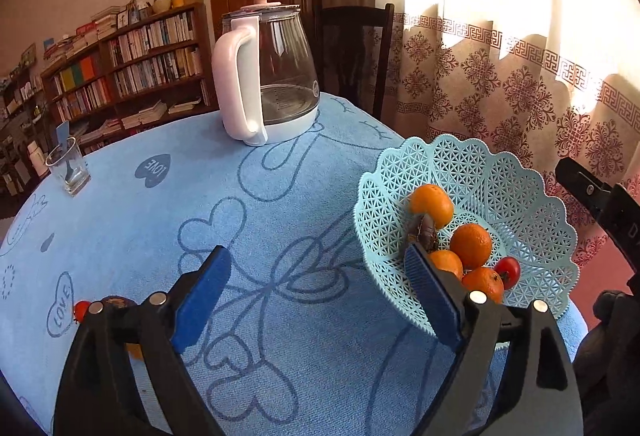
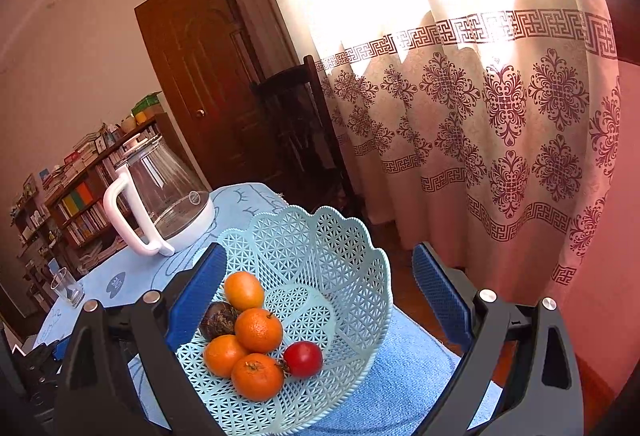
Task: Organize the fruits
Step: 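Carry the beet-like fruit into the teal basket and open the left gripper, then move both grippers back from the basket toward the remaining fruits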
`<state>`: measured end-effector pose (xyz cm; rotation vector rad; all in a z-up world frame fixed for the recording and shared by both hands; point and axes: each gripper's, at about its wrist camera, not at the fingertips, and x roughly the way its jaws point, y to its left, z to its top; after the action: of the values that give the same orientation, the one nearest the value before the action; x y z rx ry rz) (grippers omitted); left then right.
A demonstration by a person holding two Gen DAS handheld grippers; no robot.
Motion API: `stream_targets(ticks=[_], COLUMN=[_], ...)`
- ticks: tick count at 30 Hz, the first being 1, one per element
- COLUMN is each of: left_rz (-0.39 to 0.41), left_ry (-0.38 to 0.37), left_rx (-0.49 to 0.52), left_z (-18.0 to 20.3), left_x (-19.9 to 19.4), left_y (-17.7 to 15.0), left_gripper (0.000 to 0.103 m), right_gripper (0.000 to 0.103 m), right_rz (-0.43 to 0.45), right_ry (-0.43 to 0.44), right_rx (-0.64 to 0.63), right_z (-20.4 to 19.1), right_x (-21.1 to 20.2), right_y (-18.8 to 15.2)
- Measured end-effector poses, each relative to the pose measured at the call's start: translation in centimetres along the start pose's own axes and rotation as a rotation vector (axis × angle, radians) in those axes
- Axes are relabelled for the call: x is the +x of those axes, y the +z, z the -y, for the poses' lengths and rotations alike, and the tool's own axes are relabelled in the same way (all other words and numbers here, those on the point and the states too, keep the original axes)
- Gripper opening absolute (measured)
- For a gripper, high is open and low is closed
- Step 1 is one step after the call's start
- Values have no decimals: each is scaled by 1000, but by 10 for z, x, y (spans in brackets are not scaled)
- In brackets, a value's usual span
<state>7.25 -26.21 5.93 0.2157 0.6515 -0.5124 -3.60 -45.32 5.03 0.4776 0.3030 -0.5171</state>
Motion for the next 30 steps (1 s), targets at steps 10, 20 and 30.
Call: stream_targets(ticks=[10, 20, 30], left_rz=[-19, -22, -12], left_ry=[40, 75, 137], left_rx=[-20, -51, -113], left_z=[-14, -32, -73], left_x=[-4, -12, -28], left_y=[-10, -16, -25], left_gripper=[90, 92, 93], right_gripper=[95, 97, 99], right_rz=[69, 162, 166], right_ry=[-7, -5, 5], right_rx=[-73, -196, -225], right_z=[-12, -35, -41], right_x=[-12, -29, -31], right_y=[-2, -9, -11])
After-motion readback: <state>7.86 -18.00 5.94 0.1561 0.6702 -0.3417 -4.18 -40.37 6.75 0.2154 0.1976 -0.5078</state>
